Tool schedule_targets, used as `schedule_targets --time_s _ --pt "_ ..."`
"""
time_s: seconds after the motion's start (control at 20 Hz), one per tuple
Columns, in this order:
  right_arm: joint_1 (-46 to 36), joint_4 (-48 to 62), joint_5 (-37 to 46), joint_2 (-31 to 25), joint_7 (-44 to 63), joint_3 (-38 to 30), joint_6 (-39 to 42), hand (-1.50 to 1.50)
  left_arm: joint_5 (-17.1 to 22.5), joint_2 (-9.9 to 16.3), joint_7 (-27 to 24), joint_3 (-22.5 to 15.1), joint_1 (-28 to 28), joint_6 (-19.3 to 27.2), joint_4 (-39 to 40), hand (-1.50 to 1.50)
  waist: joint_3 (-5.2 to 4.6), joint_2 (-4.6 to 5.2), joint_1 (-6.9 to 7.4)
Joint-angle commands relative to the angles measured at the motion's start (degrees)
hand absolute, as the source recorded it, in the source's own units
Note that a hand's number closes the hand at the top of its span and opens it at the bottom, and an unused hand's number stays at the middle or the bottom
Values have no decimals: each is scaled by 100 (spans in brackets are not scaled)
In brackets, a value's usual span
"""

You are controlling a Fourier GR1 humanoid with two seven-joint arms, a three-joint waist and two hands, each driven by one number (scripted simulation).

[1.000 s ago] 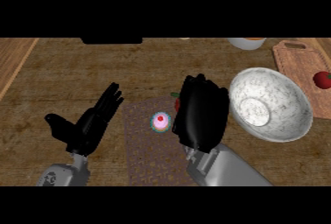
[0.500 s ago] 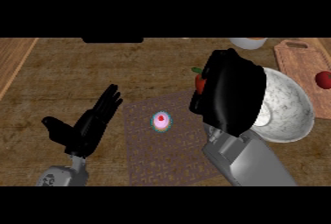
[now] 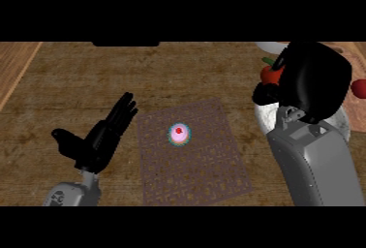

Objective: Pick the bell pepper from the placemat and place it in the bowl

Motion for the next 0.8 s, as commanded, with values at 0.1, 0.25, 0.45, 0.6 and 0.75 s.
schedule_targets --time_s 0.1,0.25,0.45,0.6,0.75 --pt "51 743 -131 -502 -422 -875 -503 150 128 134 325 159 -10 -129 -371 0 2 6 46" --pt "404 1451 86 -727 -757 -890 -1044 150 158 70 420 159 -88 -128 -353 0 2 13 49" --pt "-59 2712 -301 -1279 -1299 -1589 -1097 150 -75 -135 414 -30 -95 70 -313 0 5 34 99" --pt "30 3280 -557 -1048 -1060 -1970 -1311 150 -72 -56 78 -60 225 -165 -323 0 5 34 128" --pt "-130 3676 -742 -1059 -956 -2341 -1739 -150 40 -65 305 7 187 -159 -482 0 5 25 116"
